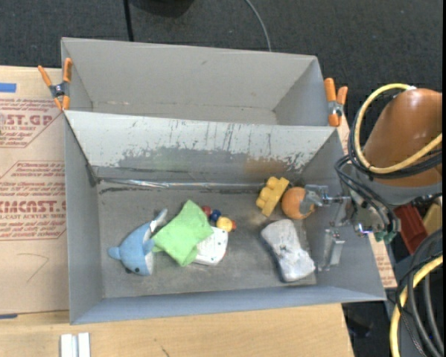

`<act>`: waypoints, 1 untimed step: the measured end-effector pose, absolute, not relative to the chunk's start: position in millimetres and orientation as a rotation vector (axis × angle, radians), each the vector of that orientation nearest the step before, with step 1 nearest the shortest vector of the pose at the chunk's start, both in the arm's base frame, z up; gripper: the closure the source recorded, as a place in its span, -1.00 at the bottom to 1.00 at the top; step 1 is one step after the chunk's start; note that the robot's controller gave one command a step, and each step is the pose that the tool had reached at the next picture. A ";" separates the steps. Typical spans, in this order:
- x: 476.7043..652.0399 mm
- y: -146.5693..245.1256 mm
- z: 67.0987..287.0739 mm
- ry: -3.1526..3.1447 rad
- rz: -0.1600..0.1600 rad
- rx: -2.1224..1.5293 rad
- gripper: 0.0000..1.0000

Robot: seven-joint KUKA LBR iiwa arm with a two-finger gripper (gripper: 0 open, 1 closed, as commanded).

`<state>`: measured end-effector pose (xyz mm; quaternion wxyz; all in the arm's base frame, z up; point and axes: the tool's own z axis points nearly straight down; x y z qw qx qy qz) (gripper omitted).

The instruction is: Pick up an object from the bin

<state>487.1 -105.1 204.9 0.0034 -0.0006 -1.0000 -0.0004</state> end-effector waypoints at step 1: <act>488.9 -104.6 209.2 -3.143 0.001 0.001 -1.00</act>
Offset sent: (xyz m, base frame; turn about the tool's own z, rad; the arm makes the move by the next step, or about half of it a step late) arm -0.0024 0.0023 -0.1349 -0.5536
